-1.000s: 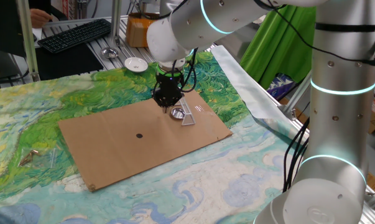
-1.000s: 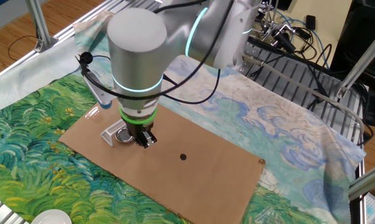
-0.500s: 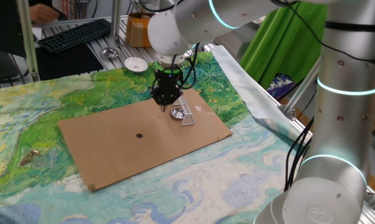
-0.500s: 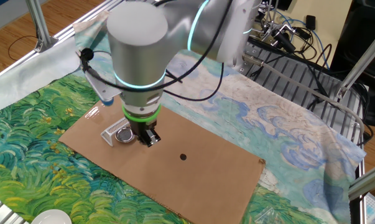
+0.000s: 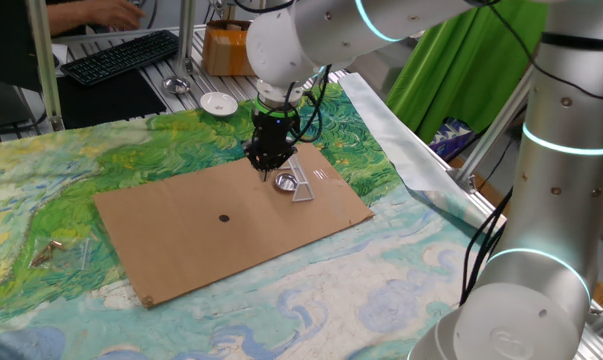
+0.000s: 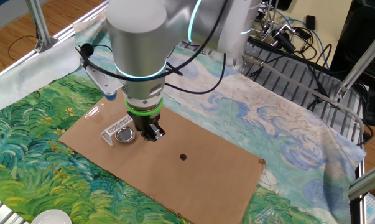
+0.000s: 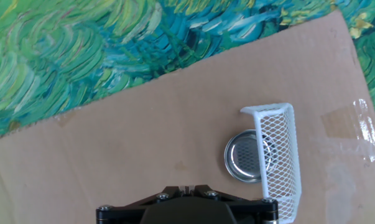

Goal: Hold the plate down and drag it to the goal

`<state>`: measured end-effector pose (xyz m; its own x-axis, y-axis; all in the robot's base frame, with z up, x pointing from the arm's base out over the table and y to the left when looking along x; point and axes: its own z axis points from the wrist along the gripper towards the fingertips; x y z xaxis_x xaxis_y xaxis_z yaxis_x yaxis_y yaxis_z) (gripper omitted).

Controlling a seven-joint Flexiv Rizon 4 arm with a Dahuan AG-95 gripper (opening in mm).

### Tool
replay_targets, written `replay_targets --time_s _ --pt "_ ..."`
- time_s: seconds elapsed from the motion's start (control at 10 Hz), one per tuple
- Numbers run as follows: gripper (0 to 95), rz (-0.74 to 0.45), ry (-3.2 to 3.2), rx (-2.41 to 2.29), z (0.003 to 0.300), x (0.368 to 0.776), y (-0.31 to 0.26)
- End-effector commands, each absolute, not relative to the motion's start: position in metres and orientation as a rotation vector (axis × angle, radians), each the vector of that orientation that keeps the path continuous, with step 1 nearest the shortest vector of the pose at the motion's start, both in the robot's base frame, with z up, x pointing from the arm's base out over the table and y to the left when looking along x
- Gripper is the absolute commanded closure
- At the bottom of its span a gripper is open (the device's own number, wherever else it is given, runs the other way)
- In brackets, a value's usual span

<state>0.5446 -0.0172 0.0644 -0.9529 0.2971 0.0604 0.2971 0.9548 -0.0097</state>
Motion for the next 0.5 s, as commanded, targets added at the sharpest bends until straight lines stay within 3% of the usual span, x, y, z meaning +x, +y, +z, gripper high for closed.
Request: replay_targets --time_s 0.1,0.5 --pt "95.0 0.007 -3.044 -0.469 0.0655 0.543 -0.0162" --pt "95.0 0.013 -3.033 -0.482 0.0669 0.5411 -0.0155"
